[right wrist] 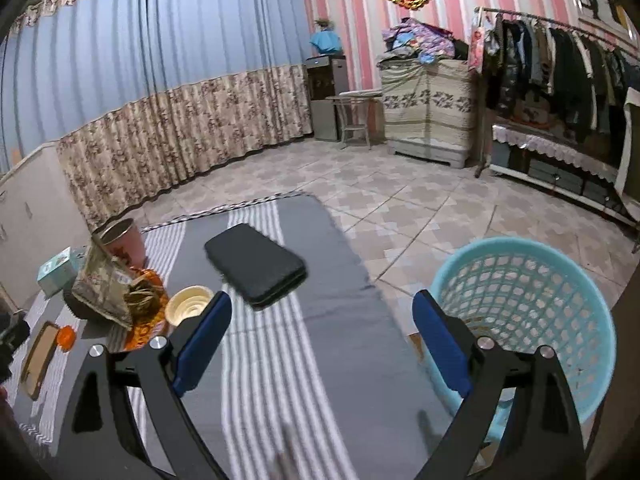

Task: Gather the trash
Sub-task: 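Move both tools back over the mat toward the small dishes, then grasp the small orange dish with the left tool while the right tool grasps the cream bowl, then lift and carry the orange dish and cream bowl over the blue basket, then open both tools to drop the orange dish and cream bowl into the basket, then move both tools back over the mat toward the pink mug and newspaper bag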

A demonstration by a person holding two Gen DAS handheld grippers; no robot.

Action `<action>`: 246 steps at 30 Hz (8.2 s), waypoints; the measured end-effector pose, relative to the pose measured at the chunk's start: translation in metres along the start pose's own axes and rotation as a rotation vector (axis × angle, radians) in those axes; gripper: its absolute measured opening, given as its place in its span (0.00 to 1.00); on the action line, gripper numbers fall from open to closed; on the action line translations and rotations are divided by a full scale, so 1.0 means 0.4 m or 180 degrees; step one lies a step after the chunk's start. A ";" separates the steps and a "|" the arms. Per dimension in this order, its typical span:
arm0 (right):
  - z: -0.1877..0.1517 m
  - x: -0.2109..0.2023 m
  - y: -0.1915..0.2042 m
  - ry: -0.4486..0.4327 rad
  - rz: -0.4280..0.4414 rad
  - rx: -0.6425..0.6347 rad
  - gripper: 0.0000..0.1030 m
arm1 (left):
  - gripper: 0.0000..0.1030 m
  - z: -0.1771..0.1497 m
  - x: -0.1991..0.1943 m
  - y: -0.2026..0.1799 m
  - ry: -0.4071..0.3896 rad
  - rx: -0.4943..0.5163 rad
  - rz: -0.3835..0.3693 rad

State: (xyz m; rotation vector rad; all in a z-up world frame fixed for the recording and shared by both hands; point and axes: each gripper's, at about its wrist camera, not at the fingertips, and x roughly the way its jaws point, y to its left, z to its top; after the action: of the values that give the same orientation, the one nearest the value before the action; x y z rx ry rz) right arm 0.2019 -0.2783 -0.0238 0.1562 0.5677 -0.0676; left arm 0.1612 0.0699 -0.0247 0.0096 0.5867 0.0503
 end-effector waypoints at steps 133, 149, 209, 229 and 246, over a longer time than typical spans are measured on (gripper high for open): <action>-0.013 -0.118 -0.554 -0.0382 -0.0876 0.0564 0.58 | 0.38 0.048 0.105 -1.048 0.0056 0.1331 -0.1733; -0.013 -0.046 -0.552 -0.0191 -0.0865 0.0544 0.58 | 0.78 0.101 0.094 -1.031 -0.0197 0.1256 -0.1478; 0.008 -0.063 -0.049 -0.0287 -0.0119 -0.0278 0.96 | 0.95 0.087 -0.025 -0.204 -0.0372 0.0140 -0.0247; -0.024 0.017 0.131 0.0017 0.0066 -0.0602 0.96 | 0.95 -0.017 0.046 0.074 0.0000 -0.0203 0.0254; -0.030 0.098 0.194 0.0245 0.0162 -0.0608 0.96 | 0.95 0.058 0.213 -0.048 0.0325 0.0139 -0.0185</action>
State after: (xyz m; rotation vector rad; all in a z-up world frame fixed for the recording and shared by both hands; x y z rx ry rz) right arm 0.2367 -0.2005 -0.0450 -0.0129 0.6432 0.0424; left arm 0.2458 0.0551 -0.0529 0.0326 0.6897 -0.0185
